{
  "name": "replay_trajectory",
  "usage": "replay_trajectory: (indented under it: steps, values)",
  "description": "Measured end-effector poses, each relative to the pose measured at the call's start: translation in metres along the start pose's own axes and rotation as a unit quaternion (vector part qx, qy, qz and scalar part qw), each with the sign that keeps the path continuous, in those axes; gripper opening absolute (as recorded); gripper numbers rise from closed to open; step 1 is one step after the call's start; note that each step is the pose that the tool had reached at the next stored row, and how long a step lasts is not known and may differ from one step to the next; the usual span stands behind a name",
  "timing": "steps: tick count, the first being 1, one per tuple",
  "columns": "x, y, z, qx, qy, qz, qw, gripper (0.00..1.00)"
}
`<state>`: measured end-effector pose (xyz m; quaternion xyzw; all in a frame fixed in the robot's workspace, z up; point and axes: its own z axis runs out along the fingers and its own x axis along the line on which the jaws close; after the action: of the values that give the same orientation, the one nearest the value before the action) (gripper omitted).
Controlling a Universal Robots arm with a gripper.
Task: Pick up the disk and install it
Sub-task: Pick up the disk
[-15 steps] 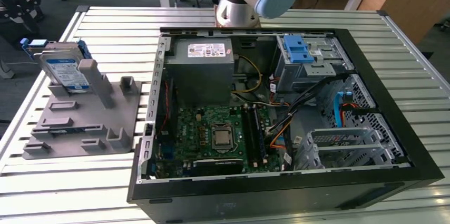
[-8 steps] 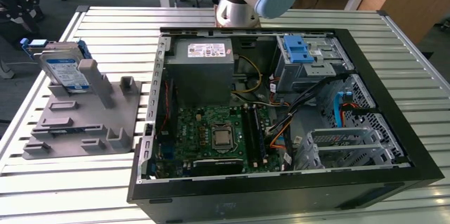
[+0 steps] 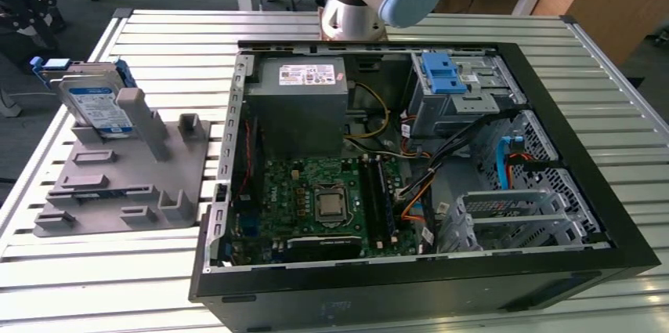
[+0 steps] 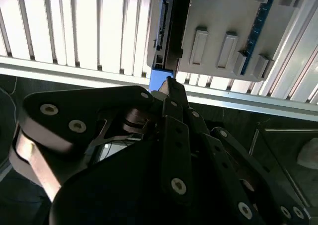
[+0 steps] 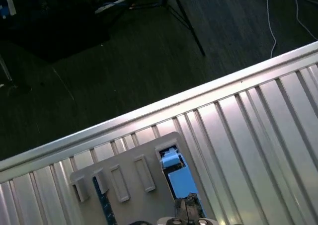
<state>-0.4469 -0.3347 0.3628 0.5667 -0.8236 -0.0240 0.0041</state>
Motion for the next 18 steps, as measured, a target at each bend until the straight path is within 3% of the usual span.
replay_trajectory:
  steps: [3,6,9,13,14,17,18]
  values:
    - [0.0,0.0,0.0002,-0.0005,0.0012,-0.027,0.9996,0.11]
    - [0.0,0.0,0.0004,-0.0011,0.0023,-0.054,0.9985,0.11]
    - [0.0,0.0,0.0007,-0.0016,0.0036,-0.082,0.9966,0.11]
    - [0.0,-0.0001,0.0015,-0.0024,0.0051,-0.117,0.9932,0.11]
    - [0.0,-0.0001,0.0015,-0.0025,0.0054,-0.122,0.9926,0.11]
    - [0.0,-0.0001,0.0017,-0.0024,0.0054,-0.124,0.9923,0.11]
    - [0.0,-0.0001,0.002,-0.0025,0.0057,-0.131,0.9913,0.11]
